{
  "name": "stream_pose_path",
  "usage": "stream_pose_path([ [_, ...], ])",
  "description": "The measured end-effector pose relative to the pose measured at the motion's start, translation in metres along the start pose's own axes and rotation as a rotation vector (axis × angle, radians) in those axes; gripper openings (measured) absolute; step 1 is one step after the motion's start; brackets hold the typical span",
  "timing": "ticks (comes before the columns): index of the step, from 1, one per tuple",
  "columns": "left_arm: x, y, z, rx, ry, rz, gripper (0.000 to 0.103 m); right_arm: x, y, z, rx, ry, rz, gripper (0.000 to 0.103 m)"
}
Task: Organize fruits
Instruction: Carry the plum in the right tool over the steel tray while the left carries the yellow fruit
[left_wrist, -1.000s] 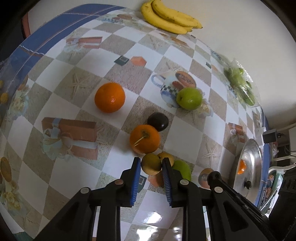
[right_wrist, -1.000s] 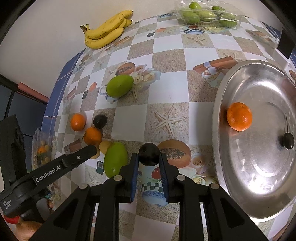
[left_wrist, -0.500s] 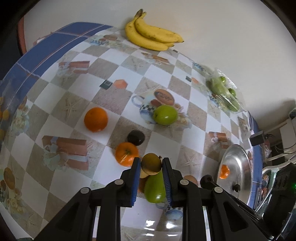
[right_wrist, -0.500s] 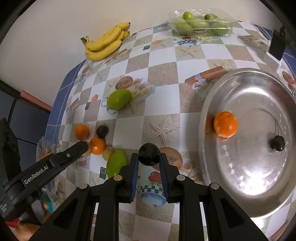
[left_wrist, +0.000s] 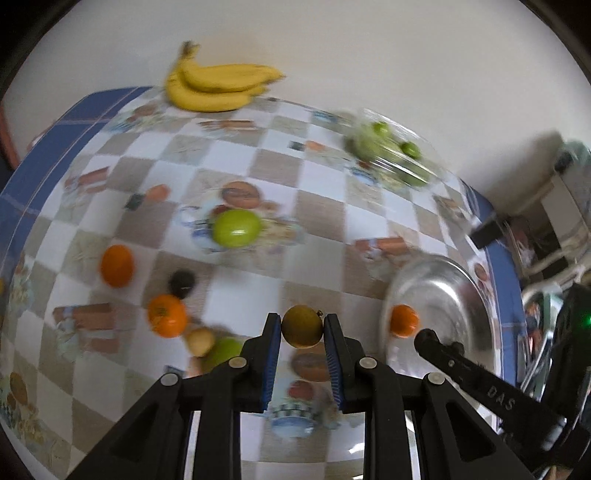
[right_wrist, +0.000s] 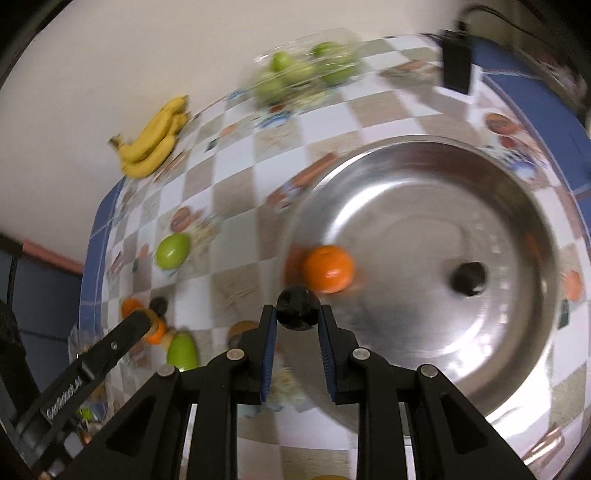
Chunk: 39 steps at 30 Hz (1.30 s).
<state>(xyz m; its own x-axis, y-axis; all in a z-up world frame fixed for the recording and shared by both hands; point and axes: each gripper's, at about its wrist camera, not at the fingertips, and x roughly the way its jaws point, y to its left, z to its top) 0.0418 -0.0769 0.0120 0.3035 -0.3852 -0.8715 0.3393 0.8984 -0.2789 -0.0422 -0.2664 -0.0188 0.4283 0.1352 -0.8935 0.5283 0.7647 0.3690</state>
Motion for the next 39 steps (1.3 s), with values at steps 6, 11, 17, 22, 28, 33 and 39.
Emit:
stream_pose_path([
  [6,0.015,-0.051,-0.007,0.136,0.031,-0.038,0.026,-0.015,-0.033,0.007,0.072,-0.033,-0.044,0.024],
  [11,0.027,-0.083,-0.016,0.193,0.064,-0.105,0.026,-0.027,-0.05,0.01,0.112,-0.06,-0.038,0.024],
  [17,0.044,-0.103,-0.026,0.251,0.095,-0.106,0.026,-0.032,-0.06,0.011,0.136,-0.069,-0.037,0.024],
  [22,0.052,-0.113,-0.032,0.294,0.105,-0.099,0.026,-0.025,-0.062,0.011,0.136,-0.052,-0.055,0.024],
  [28,0.065,-0.117,-0.039,0.324,0.141,-0.078,0.026,-0.013,-0.068,0.008,0.15,-0.016,-0.065,0.024],
  [33,0.069,-0.119,-0.041,0.327,0.153,-0.076,0.026,-0.005,-0.07,0.007,0.155,0.009,-0.072,0.024],
  [39,0.071,-0.12,-0.043,0.331,0.16,-0.071,0.026,0.001,-0.073,0.006,0.159,0.031,-0.081,0.025],
])
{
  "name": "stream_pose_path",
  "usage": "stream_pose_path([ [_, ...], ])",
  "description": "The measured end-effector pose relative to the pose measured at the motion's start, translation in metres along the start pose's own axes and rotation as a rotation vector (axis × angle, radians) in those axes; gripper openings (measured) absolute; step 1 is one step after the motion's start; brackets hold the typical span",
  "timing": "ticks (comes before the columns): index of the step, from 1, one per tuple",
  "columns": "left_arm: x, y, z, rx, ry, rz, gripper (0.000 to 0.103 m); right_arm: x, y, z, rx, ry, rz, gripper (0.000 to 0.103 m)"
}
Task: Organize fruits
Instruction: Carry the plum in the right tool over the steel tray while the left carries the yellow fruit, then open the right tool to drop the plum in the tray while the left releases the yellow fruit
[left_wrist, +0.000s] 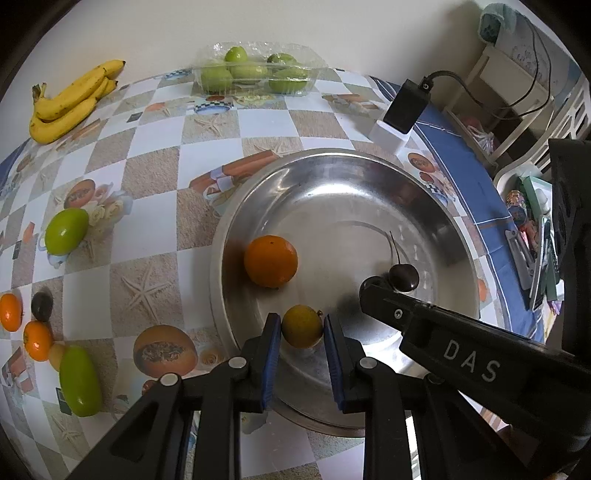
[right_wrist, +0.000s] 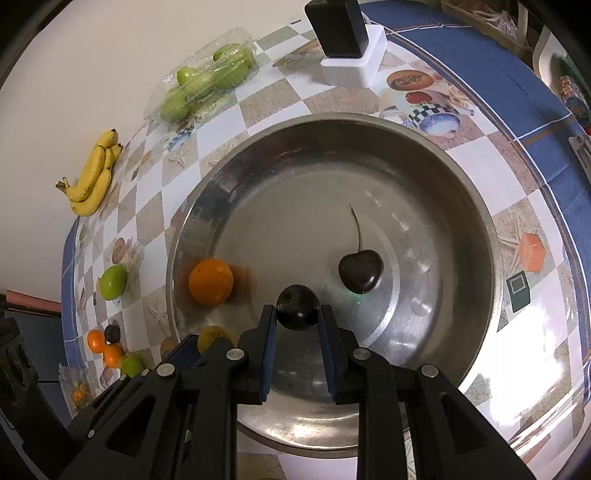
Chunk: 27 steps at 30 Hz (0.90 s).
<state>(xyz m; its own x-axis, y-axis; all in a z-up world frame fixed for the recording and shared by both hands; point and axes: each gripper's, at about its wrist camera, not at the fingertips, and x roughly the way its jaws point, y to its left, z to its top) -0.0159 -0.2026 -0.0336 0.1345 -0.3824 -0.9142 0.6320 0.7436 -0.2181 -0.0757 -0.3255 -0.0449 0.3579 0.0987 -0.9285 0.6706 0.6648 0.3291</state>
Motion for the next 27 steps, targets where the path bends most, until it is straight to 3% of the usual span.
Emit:
stream_pose_path([
  [18,-0.015,0.001,0.003,-0.008,-0.029,-0.023,0.031,-0.026,0.006,0.003,-0.015,-0.076,-0.001,0.025],
  [27,-0.024,0.024,0.007,-0.093,-0.053,0.006,0.031,-0.029,0.005,0.003,-0.01,-0.086,-0.003,0.025],
])
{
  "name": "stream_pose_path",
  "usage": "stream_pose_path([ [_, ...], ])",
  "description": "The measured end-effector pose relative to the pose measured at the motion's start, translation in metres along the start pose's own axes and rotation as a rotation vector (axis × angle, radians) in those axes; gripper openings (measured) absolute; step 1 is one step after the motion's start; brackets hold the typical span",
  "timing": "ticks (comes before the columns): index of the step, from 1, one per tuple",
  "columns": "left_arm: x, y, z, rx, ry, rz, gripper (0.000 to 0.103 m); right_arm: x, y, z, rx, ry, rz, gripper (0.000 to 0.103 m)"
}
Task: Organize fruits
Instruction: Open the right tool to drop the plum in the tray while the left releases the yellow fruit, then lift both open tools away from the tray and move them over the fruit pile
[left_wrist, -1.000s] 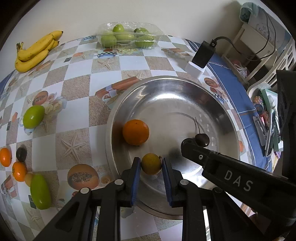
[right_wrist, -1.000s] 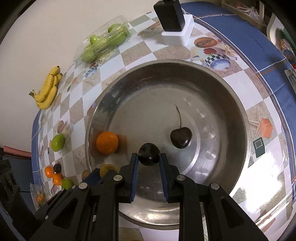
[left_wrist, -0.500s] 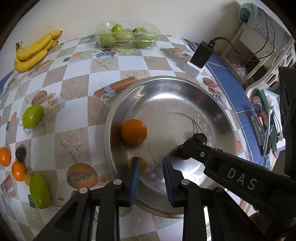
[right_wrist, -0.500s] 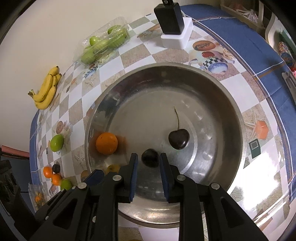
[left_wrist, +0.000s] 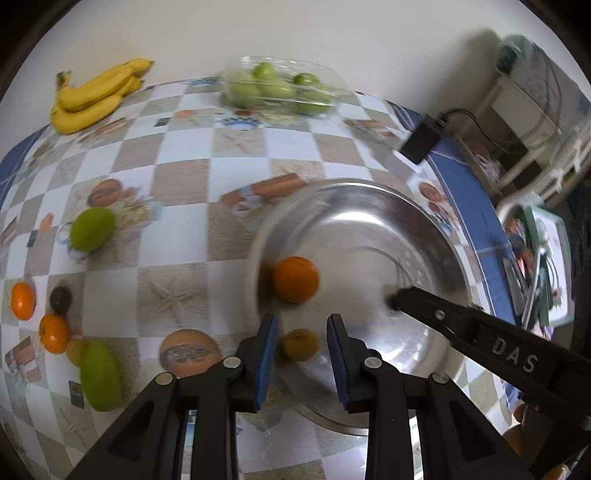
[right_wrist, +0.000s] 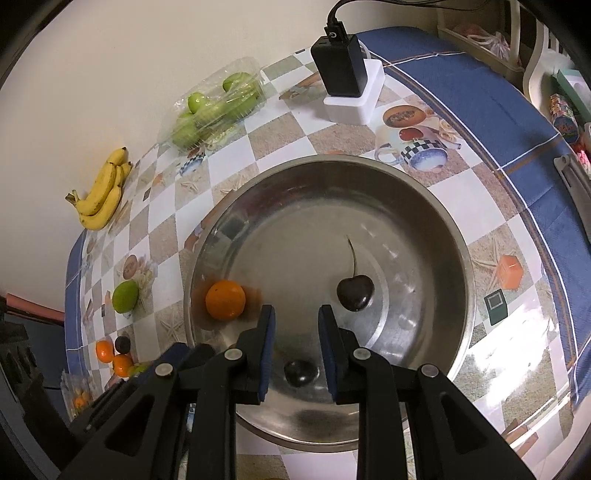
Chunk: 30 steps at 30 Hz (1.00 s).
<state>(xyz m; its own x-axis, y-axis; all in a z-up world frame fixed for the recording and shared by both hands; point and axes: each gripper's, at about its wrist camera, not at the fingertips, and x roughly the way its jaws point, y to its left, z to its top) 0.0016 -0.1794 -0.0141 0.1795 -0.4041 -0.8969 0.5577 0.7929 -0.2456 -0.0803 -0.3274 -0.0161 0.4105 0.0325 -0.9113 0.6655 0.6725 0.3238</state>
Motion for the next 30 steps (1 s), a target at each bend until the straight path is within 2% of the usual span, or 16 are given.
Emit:
stream_pose_path([
  [7,-0.012,0.035,0.005,-0.122,-0.04,0.08,0.031,0.004,0.005,-0.002,-0.02,0.01,-0.008,0.024],
  [11,-0.019,0.055,0.007,-0.187,-0.058,0.107,0.039,0.006,0.012,-0.003,-0.043,0.014,-0.012,0.024],
  [17,-0.024,0.07,0.008,-0.231,-0.067,0.121,0.047,0.006,0.018,-0.005,-0.069,0.013,-0.018,0.024],
  [19,-0.025,0.072,0.008,-0.236,-0.069,0.127,0.054,0.007,0.019,-0.005,-0.075,0.011,-0.02,0.025],
  [20,-0.025,0.073,0.008,-0.238,-0.071,0.135,0.063,0.007,0.02,-0.005,-0.078,0.011,-0.022,0.034],
  [21,-0.026,0.073,0.008,-0.24,-0.071,0.142,0.071,0.008,0.021,-0.004,-0.081,0.012,-0.025,0.046],
  [22,-0.025,0.073,0.008,-0.242,-0.07,0.151,0.076,0.009,0.022,-0.004,-0.087,0.012,-0.031,0.052],
  [23,-0.024,0.074,0.008,-0.244,-0.068,0.156,0.085,0.01,0.023,-0.004,-0.092,0.012,-0.037,0.061],
  [24,-0.024,0.076,0.007,-0.248,-0.067,0.164,0.091,0.01,0.024,-0.004,-0.102,0.01,-0.048,0.065],
  [27,-0.023,0.08,0.006,-0.255,-0.069,0.182,0.096,0.014,0.027,-0.004,-0.124,0.014,-0.08,0.072],
  [30,-0.022,0.084,0.006,-0.259,-0.071,0.192,0.1,0.018,0.029,-0.005,-0.134,0.026,-0.093,0.073],
])
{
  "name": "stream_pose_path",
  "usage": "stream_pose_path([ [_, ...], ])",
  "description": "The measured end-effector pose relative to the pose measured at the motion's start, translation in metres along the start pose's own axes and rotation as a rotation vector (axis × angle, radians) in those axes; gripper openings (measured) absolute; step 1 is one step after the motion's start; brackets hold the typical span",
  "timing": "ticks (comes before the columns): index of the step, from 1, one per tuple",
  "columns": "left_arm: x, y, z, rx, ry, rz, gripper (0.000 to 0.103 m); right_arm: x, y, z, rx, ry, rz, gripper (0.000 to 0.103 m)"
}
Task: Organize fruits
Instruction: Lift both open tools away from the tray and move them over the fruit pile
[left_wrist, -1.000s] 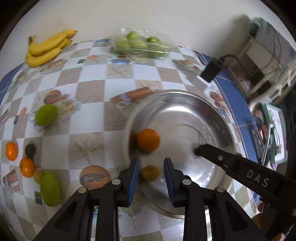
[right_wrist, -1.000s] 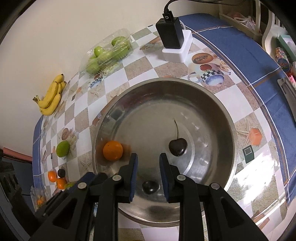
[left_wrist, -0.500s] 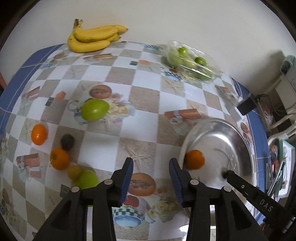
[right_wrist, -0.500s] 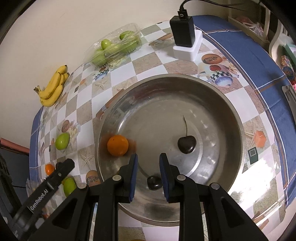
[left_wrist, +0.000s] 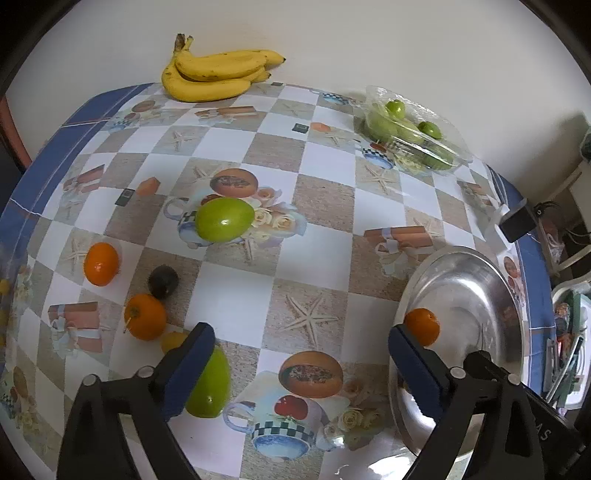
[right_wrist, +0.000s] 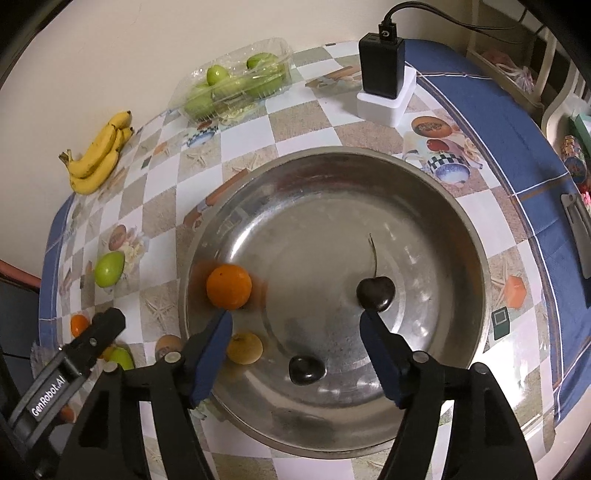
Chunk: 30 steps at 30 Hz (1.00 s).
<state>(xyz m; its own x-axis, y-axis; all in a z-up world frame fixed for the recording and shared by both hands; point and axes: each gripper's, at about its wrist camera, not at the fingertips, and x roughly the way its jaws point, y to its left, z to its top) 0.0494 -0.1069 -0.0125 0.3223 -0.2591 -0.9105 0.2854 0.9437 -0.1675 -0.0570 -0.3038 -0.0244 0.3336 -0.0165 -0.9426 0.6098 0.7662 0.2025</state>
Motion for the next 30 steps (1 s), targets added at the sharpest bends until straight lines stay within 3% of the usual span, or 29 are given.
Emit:
stream_pose_path([
  [4,-0.001,0.003,0.0,0.002,-0.014,0.014,0.103,0.003,0.002,-0.001,-0.018,0.003,-0.023,0.08],
  [6,-0.002,0.005,0.001,0.009,-0.024,0.023,0.103,0.002,0.003,-0.001,-0.025,-0.011,-0.025,0.095],
  [11,-0.004,0.013,0.003,0.005,-0.039,0.034,0.103,0.001,0.006,-0.001,-0.033,-0.027,-0.025,0.103],
  [30,-0.008,0.019,0.007,0.092,-0.045,0.069,0.103,0.0,0.022,-0.003,-0.064,-0.068,0.015,0.103],
])
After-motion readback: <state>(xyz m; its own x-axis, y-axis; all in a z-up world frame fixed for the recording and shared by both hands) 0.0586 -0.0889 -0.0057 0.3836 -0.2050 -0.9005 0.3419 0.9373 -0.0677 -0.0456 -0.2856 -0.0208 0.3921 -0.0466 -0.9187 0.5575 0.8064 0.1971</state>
